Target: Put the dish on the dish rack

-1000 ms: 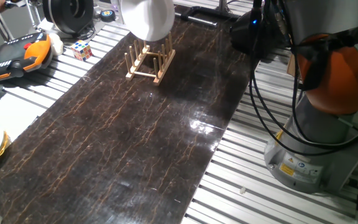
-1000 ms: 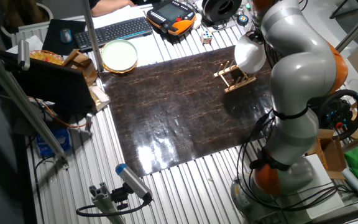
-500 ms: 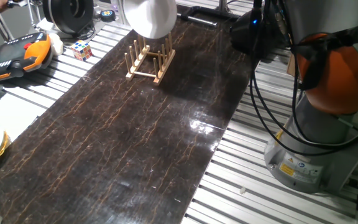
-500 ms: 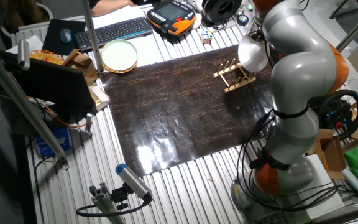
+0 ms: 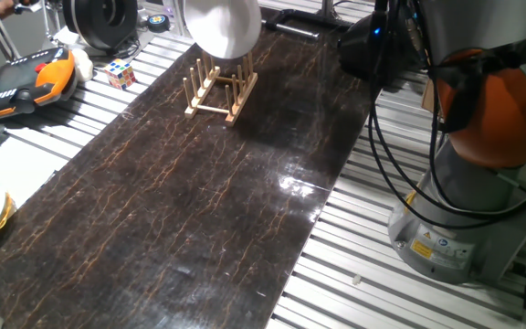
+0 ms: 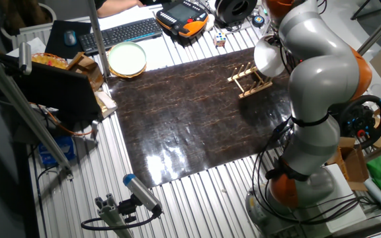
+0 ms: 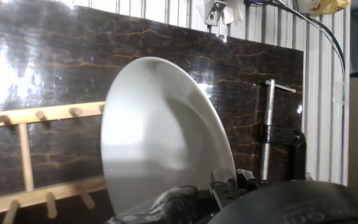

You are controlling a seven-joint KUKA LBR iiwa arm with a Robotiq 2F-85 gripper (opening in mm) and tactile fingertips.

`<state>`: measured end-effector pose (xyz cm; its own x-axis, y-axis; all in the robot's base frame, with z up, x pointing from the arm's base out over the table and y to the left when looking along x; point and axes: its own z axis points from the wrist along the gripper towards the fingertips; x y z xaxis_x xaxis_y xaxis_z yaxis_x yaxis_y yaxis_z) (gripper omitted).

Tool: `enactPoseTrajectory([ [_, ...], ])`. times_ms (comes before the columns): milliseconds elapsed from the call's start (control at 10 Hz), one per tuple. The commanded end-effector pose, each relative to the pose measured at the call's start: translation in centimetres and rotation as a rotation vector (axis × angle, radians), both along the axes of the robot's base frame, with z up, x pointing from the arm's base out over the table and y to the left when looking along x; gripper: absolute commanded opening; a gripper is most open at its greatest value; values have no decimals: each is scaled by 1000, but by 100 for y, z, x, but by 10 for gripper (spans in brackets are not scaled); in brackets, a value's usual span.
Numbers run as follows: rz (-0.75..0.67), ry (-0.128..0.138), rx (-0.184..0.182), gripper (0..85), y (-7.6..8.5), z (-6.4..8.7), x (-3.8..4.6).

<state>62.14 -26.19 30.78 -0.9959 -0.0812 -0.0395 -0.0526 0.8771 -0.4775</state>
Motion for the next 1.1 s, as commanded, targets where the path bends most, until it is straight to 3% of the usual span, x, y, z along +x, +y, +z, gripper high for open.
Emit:
enactPoseTrajectory([
  [0, -4, -2, -2, 20, -1, -6, 2],
  [1000, -49, -26, -37, 20, 164, -149, -27],
])
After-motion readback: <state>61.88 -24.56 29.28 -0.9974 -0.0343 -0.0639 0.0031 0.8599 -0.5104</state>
